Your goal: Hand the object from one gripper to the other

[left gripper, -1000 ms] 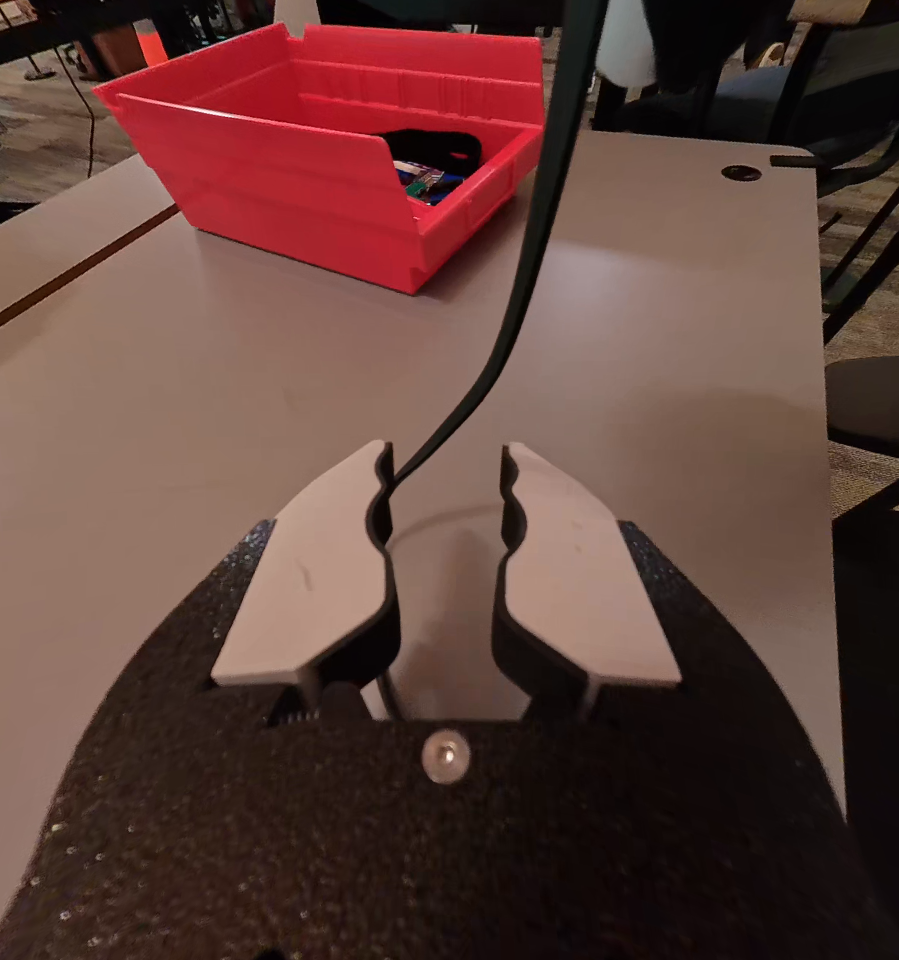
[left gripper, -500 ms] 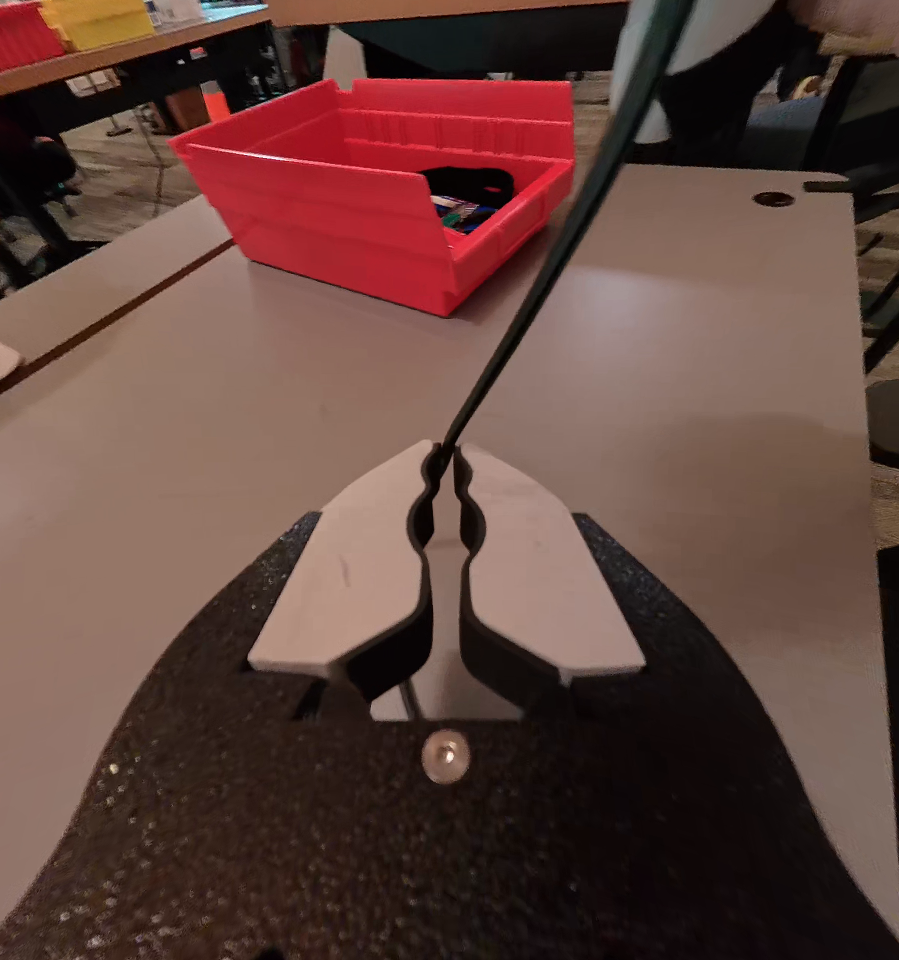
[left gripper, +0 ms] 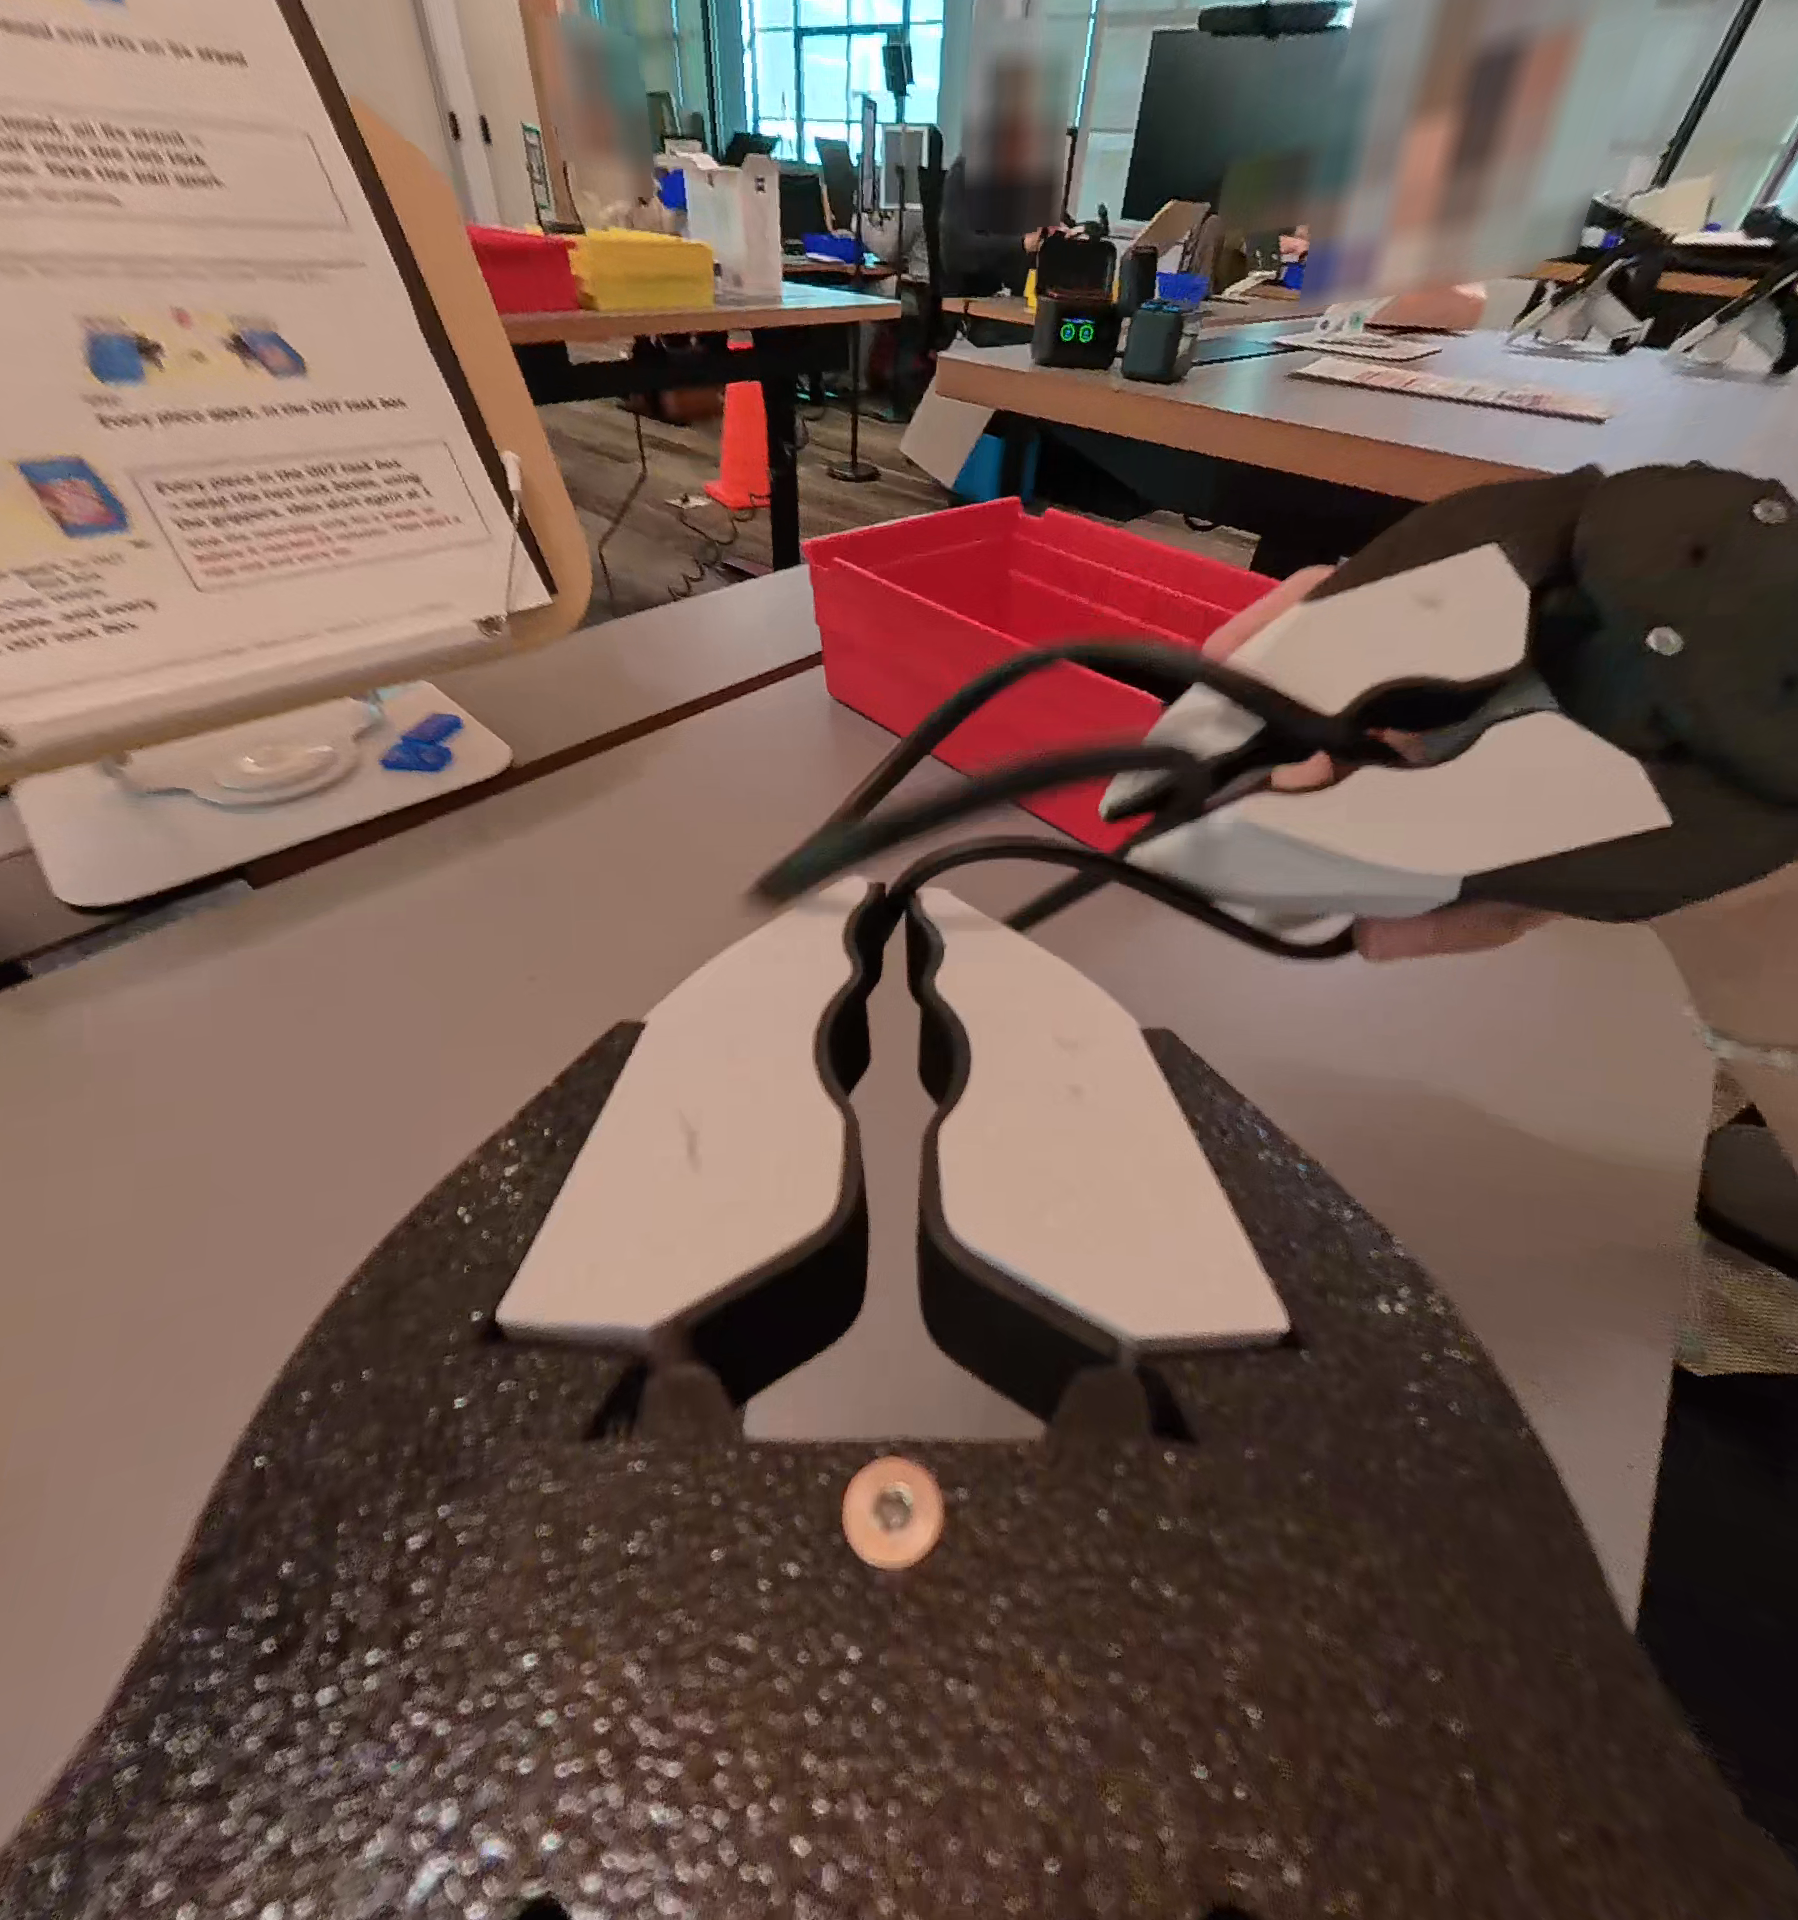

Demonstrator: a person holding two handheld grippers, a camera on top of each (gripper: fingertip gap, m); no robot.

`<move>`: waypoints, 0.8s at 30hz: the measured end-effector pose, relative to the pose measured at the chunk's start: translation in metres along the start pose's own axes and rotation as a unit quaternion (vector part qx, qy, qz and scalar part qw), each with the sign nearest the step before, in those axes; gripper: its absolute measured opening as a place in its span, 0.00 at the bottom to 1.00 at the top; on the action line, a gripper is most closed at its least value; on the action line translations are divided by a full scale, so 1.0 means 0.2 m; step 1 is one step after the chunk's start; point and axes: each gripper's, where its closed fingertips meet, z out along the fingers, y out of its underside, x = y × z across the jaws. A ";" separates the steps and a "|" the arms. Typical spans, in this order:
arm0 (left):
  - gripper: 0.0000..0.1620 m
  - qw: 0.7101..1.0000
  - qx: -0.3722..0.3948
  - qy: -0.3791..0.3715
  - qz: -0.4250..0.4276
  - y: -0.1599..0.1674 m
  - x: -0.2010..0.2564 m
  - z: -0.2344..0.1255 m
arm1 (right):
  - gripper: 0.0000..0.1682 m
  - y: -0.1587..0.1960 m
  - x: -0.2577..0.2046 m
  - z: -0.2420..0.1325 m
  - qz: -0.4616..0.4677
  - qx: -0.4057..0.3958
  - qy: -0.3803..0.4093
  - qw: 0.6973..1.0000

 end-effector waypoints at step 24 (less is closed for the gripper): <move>0.01 0.985 0.052 -0.029 0.160 -0.16 0.06 -0.09 | 0.27 -0.13 0.07 -0.11 0.207 0.145 -0.072 0.965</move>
